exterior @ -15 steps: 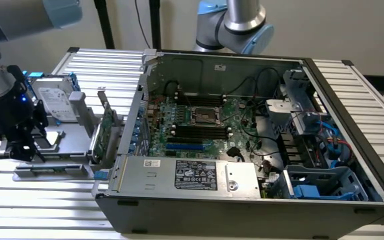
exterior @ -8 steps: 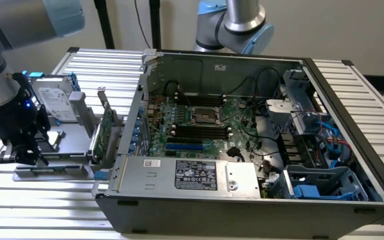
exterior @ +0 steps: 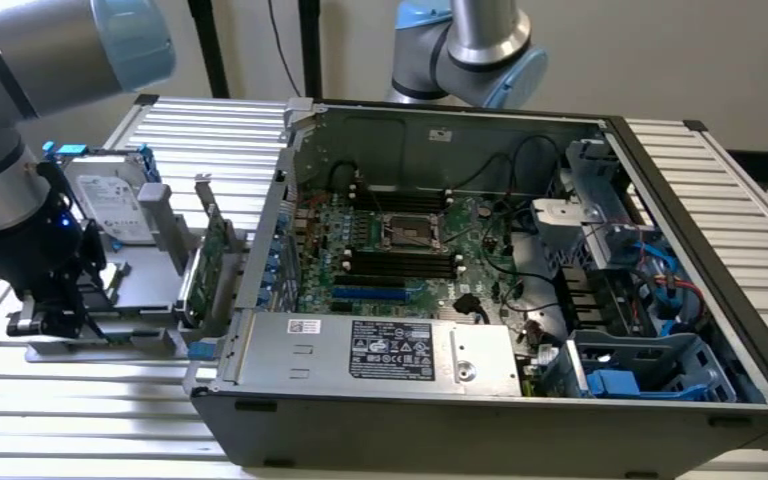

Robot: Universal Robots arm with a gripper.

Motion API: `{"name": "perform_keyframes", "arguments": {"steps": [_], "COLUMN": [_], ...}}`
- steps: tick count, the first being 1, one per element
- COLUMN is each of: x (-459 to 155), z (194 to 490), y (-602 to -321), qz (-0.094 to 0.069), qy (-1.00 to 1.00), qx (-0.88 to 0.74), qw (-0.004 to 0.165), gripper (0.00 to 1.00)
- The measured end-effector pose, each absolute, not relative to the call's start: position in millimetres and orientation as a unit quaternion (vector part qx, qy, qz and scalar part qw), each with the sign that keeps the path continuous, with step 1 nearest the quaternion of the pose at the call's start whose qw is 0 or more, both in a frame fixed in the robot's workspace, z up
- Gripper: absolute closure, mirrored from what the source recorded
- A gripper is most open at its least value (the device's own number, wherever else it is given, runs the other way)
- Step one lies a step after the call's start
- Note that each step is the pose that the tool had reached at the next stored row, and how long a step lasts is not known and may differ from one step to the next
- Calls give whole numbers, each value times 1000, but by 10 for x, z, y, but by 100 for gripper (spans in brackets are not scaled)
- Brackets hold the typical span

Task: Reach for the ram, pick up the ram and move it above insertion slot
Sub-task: 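Pick up the ram and move it above insertion slot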

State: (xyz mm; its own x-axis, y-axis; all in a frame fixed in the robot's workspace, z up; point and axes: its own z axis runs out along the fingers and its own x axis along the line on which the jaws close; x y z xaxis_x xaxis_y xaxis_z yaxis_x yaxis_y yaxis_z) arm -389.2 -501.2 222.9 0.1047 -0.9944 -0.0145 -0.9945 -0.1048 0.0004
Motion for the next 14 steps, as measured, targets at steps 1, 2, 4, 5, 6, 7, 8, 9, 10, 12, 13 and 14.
{"name": "perform_keyframes", "arguments": {"steps": [1, 2, 4, 5, 6, 7, 8, 9, 10, 12, 13, 14], "x": [-3891, -3891, -3890, -3890, -3889, -3889, -3888, -3887, -3886, -3882, -3879, -3877], "z": [2211, 2193, 2157, 2139, 2120, 2102, 2089, 2077, 2067, 2052, 2047, 2042], "y": [-5012, -5012, -5012, -5012, -5012, -5012, -5012, -5012, -5012, -5013, -5012, -5012], "qz": [6, 6, 6, 6, 6, 6, 6, 6, 6, 6, 7, 7], "qy": [669, 669, 668, 668, 668, 668, 667, 667, 667, 667, 667, 666], "qx": [-743, -743, -744, -744, -744, -744, -745, -745, -745, -745, -745, -746], "qw": [5, 5, 5, 5, 4, 4, 4, 4, 4, 4, 3, 3], "gripper": [58, 58, 58, 58, 58, 58, 58, 58, 58, 58, 58, 60]}}
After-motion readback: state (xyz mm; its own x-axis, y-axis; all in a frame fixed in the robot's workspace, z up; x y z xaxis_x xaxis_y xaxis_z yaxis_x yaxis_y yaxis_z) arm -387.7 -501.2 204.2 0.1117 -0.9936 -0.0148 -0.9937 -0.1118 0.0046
